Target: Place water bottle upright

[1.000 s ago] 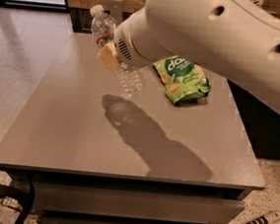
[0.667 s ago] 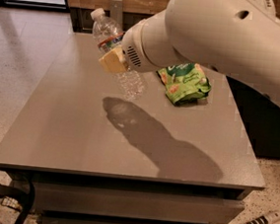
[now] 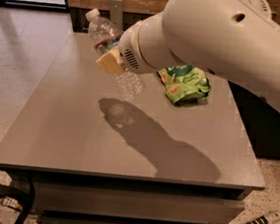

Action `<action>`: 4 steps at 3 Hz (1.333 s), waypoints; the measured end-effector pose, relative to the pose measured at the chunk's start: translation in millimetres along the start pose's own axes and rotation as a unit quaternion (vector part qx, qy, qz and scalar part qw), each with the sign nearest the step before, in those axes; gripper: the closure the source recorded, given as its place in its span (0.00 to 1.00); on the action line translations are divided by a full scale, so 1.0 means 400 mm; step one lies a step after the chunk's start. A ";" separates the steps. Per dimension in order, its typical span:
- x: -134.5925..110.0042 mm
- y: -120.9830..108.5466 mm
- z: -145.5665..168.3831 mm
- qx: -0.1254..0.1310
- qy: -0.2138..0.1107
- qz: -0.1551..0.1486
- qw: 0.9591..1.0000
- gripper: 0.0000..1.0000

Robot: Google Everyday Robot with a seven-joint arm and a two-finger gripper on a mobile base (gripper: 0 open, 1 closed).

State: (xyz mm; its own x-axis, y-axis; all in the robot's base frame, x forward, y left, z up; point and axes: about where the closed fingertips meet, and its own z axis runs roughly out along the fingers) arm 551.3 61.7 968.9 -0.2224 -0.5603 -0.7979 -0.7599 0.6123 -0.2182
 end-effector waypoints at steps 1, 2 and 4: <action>-0.020 0.001 0.017 0.000 -0.042 -0.004 0.999 1.00; -0.063 0.008 0.046 0.000 -0.102 -0.010 0.995 1.00; -0.099 -0.096 0.117 0.021 -0.221 0.035 0.974 1.00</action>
Offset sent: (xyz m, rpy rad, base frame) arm 0.0226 0.0438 0.0179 0.4084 -0.3883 0.1650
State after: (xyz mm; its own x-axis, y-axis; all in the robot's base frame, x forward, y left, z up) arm 617.7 86.6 982.4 0.0196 -0.2281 -0.9734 -0.7243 0.6679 -0.1711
